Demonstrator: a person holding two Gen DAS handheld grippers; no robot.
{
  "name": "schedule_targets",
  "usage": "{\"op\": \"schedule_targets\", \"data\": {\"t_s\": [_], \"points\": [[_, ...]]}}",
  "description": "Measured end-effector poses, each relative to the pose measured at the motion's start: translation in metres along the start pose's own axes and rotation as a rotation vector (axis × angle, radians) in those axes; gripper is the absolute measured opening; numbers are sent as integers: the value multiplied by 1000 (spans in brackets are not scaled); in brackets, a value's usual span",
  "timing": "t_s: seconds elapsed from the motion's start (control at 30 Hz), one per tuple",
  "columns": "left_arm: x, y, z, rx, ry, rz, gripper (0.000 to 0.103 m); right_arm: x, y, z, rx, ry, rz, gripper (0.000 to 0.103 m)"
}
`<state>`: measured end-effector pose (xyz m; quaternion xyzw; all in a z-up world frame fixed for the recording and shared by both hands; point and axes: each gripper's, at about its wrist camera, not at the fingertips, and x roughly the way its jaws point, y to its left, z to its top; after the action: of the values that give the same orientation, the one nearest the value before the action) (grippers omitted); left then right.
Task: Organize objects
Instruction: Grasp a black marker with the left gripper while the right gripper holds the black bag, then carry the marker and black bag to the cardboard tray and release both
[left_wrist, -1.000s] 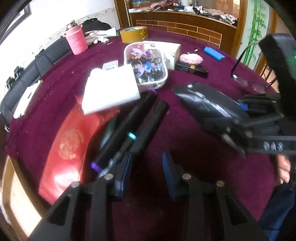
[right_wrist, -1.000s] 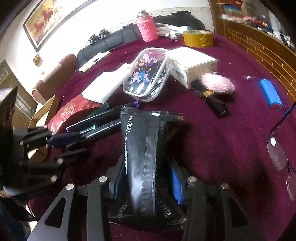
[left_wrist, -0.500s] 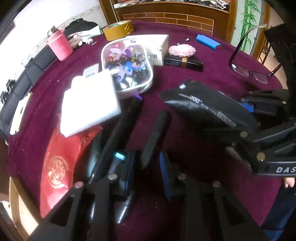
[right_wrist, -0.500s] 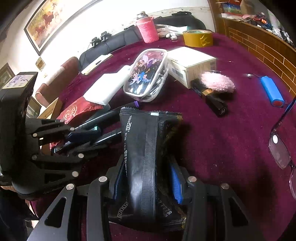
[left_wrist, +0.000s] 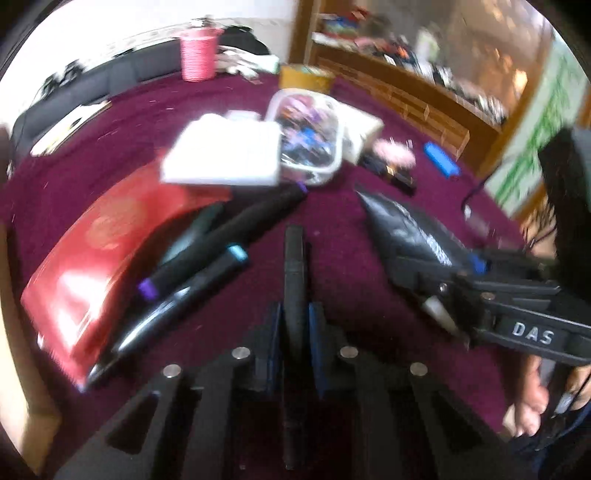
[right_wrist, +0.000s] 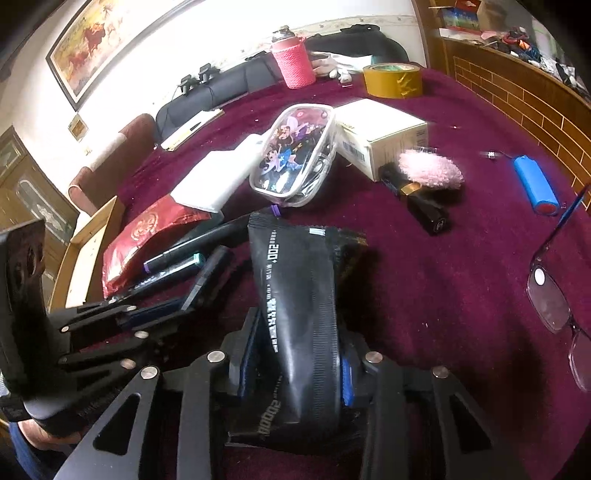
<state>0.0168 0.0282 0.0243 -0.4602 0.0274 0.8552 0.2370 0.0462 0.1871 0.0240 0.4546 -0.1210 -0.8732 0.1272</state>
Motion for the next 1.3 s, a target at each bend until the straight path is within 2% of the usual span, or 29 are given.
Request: {"op": "schedule_targets", "data": {"t_s": [0.07, 0.3, 0.47, 0.7, 0.97, 1.3], "points": [[-14, 8, -3, -41, -44, -36, 14, -1, 4, -1, -5, 2, 8, 37], [-56, 33, -14, -144, -156, -29, 14, -19, 32, -2, -68, -32, 56, 37], [-104, 65, -33, -224, -257, 15, 14, -27, 69, 0, -157, -15, 130, 37], [-161, 125, -56, -341, -347, 100, 15, -18, 123, 10, -241, 61, 225, 38], [-201, 197, -72, -431, -369, 219, 15, 1, 201, 22, -371, 101, 272, 38], [-213, 241, -82, -480, -358, 261, 15, 20, 260, 24, -465, 138, 294, 38]]}}
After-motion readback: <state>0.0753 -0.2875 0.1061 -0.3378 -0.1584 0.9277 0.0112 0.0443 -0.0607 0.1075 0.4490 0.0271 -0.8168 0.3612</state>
